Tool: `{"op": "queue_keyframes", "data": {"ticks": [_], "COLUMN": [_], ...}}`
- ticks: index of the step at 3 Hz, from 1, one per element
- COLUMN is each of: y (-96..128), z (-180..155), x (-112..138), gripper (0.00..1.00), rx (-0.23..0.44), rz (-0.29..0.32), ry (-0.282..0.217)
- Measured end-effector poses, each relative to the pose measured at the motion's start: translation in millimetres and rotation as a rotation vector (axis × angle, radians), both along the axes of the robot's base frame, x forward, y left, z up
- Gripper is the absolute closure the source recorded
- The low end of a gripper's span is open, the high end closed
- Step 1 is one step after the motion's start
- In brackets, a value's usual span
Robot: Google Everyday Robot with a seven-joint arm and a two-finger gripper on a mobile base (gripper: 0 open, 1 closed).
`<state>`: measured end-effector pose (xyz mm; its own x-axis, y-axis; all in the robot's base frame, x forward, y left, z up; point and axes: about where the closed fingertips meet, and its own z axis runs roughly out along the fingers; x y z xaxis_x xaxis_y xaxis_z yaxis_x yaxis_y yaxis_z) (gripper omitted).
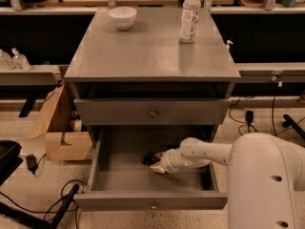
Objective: Pick rxbar chocolate from middle drawer and place on counter
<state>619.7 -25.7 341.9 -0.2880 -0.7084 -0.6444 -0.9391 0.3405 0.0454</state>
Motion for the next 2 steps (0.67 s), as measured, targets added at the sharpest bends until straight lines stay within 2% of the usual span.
{"op": "queue_keyframes", "data": {"ticks": [2], "y": [0.1], "z": [0.0], "x": [0.0], "gripper": [0.36], "rx": [0.0], "rz": [0.0], "ry": [0.0]}}
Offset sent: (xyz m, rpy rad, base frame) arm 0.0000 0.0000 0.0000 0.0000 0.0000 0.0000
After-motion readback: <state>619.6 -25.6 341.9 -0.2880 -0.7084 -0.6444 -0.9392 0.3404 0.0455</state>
